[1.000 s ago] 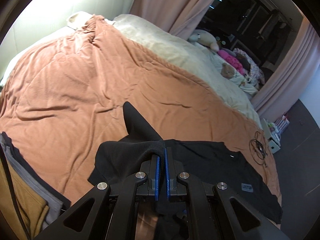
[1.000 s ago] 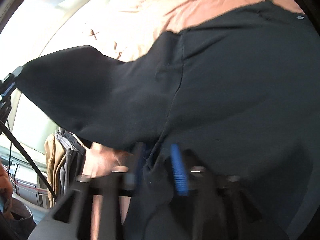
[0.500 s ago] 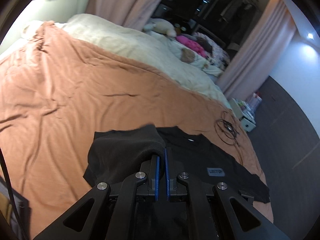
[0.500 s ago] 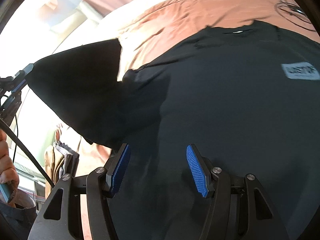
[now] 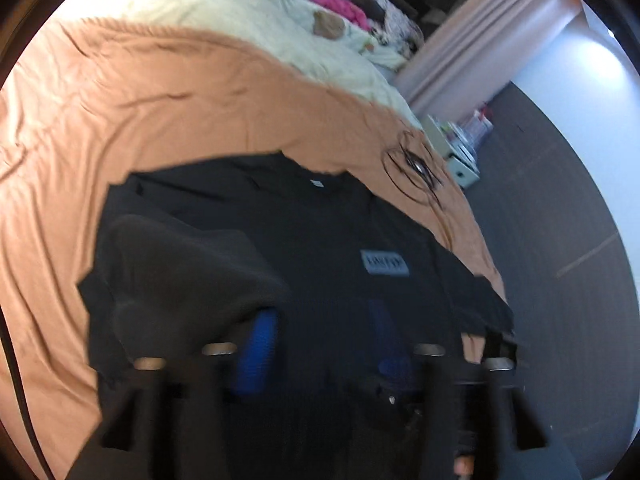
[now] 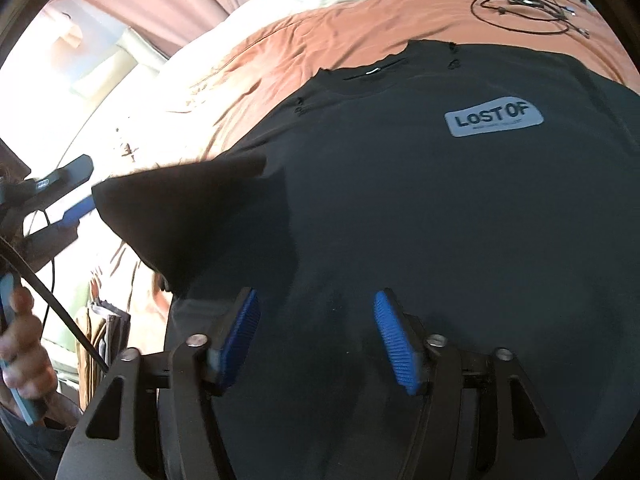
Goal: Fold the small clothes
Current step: 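Fold the sleeve across the shirt body with the left tool, then release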
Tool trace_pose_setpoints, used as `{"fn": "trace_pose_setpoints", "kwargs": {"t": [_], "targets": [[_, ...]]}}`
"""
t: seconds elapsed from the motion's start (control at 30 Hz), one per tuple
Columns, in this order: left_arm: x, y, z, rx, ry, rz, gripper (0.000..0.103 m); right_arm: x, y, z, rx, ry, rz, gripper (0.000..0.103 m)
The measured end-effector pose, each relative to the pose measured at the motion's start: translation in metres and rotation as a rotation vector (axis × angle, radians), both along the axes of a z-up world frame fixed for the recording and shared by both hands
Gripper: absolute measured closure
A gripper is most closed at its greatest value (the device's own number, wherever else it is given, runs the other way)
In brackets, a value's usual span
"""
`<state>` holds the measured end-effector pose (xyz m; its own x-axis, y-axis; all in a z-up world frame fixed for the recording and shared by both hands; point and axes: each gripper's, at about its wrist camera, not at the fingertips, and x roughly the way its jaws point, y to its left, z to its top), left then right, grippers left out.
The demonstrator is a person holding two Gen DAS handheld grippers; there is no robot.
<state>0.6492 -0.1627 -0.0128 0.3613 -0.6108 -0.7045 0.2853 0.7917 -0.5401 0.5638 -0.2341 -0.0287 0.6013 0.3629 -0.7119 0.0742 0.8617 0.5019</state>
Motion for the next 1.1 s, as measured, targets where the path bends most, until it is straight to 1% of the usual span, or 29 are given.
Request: {"fn": "trace_pose_setpoints", "kwargs": {"t": [0.07,0.17,0.23,0.3,0.37,0.4,0.5,0.63,0.67,0.73,0.8,0.83,0.9,1.0,1.1], "targets": [[-0.008,0.004,0.005,-0.010,-0.002,-0.011,0.028,-0.004,0.002,0.005,0.001,-0.012,-0.004,0.036],[-0.017,0.017,0.013,-0.001,-0.010,-0.009,0.027,-0.011,0.010,0.012,0.003,-0.023,0.001,0.036],[-0.021,0.026,0.016,-0.010,-0.006,-0.006,0.026,-0.013,0.012,0.015,0.002,-0.034,0.008,0.036],[-0.028,0.033,0.021,-0.028,-0.008,-0.022,0.017,-0.022,0.006,0.022,0.007,-0.051,0.018,0.036],[-0.036,0.041,0.024,-0.020,-0.014,-0.024,0.012,-0.024,0.012,0.027,0.005,-0.061,0.023,0.036],[-0.038,0.045,0.024,-0.016,-0.008,-0.021,0.012,-0.026,0.013,0.029,0.004,-0.064,0.025,0.036],[-0.047,0.062,0.023,-0.002,-0.003,0.013,0.012,-0.033,0.022,0.035,0.000,-0.075,0.035,0.036],[-0.062,0.093,0.018,0.072,-0.022,0.096,0.012,-0.034,0.040,0.039,-0.033,-0.088,0.077,0.036],[-0.067,0.104,0.015,0.085,-0.017,0.120,0.013,-0.034,0.047,0.040,-0.042,-0.093,0.092,0.036],[-0.073,0.123,0.010,0.107,-0.011,0.160,0.020,-0.032,0.062,0.041,-0.061,-0.098,0.123,0.036],[-0.078,0.140,0.005,0.123,-0.003,0.196,0.030,-0.026,0.077,0.041,-0.084,-0.097,0.152,0.036],[-0.079,0.148,0.002,0.126,0.002,0.214,0.033,-0.023,0.086,0.041,-0.096,-0.099,0.165,0.037],[-0.084,0.167,-0.008,0.136,0.019,0.252,0.043,-0.016,0.102,0.040,-0.114,-0.101,0.193,0.037],[-0.090,0.190,-0.022,0.148,0.039,0.300,0.050,0.002,0.122,0.032,-0.137,-0.093,0.232,0.037],[-0.097,0.210,-0.036,0.139,0.054,0.345,0.055,0.025,0.149,0.024,-0.178,-0.080,0.276,0.037]]}}
